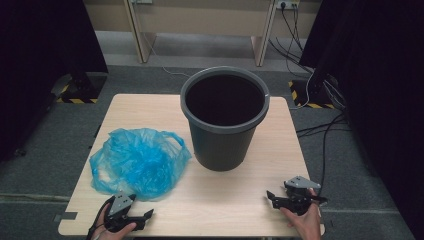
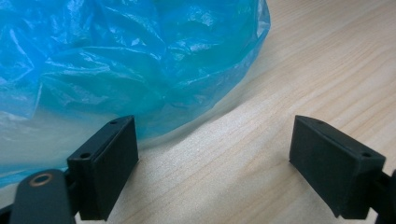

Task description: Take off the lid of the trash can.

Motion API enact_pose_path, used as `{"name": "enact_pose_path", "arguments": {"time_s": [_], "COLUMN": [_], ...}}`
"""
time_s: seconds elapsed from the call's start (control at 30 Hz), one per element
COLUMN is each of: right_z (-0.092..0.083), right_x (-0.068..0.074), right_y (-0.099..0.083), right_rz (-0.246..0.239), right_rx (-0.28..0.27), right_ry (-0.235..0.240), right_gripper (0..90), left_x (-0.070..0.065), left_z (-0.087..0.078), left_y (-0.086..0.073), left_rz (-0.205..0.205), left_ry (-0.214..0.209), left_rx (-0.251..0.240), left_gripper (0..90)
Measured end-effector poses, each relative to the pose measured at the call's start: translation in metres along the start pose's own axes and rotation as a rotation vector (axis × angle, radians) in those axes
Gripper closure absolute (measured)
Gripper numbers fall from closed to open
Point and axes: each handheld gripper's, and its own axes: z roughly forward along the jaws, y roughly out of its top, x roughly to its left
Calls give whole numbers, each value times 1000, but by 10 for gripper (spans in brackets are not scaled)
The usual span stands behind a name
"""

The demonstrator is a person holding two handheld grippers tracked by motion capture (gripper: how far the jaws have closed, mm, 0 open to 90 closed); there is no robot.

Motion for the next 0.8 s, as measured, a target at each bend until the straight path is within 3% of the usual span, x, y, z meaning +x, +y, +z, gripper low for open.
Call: {"name": "enact_pose_path", "arguments": {"time_s": [0.17, 0.4, 0.57, 0.8], "right_z": [-21, -49, -58, -63], "right_x": [-14, -28, -35, -50], "right_y": [29, 88, 120, 162], "right_rz": [51, 24, 22, 58], "right_rx": [-76, -131, -156, -184], "right_ry": [-2, -37, -49, -48], "right_gripper": [194, 214, 215, 223], "left_x": [-3, -2, -2, -2], "left_z": [2, 2, 2, 2], "left_y": [-1, -1, -2, -1], "left_rz": [12, 12, 11, 9], "left_ry": [24, 25, 25, 27], "left_rx": [-5, -12, -14, -15], "left_gripper": [142, 143, 143, 143]}}
